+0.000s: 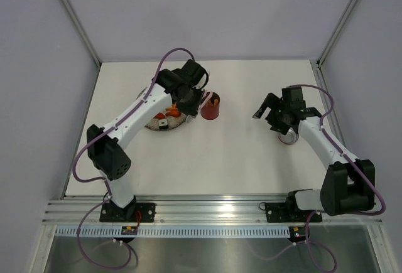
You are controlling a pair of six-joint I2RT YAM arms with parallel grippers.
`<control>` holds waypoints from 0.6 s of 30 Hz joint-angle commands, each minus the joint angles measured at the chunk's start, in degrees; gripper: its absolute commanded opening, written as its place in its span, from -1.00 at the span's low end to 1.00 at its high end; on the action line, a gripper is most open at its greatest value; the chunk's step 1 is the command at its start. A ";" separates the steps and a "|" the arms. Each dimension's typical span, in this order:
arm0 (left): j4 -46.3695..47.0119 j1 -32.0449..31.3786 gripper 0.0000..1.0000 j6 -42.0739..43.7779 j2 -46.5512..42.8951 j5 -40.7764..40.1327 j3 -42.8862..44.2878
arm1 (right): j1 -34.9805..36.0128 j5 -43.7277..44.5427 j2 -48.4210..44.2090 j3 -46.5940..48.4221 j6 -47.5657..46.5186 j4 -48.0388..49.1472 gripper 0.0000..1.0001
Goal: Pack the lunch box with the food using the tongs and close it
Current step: Place the fake food in the packing box, then place the clamp at the center of the board.
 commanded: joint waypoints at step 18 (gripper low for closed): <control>25.71 -16.01 -1.00 -1.78 -10.47 2.00 -26.65 | 0.18 8.89 -8.94 5.64 -3.75 -8.66 0.99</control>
